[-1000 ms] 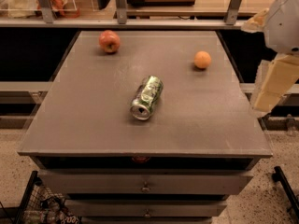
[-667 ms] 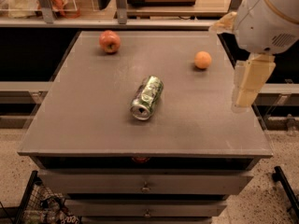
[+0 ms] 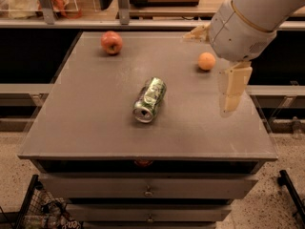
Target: Pick green can
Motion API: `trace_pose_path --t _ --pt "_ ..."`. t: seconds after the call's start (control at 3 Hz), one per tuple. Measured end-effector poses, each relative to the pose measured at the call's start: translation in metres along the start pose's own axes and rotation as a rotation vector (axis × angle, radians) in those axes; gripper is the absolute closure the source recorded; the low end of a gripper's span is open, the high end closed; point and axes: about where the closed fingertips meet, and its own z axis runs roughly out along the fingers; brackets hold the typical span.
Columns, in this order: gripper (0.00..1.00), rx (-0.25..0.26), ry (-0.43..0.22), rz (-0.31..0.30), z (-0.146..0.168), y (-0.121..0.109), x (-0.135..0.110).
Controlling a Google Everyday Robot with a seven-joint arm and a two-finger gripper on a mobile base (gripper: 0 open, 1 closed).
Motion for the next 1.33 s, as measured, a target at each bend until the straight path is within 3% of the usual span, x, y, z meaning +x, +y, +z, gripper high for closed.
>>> trace_pose_path --t 0.33,0.67,1.0,1.33 --pt "0.0 0.009 -0.002 -0.005 -0.001 0.0 -0.001" --pt "0.0 0.03 -0.007 -0.121 0.004 -0.009 -0.015" --pt "0.0 0.049 -0.031 -0.312 0.02 -0.028 -0.046" --pt "0.0 0.044 -0.069 -0.451 0.042 -0.038 -0.071"
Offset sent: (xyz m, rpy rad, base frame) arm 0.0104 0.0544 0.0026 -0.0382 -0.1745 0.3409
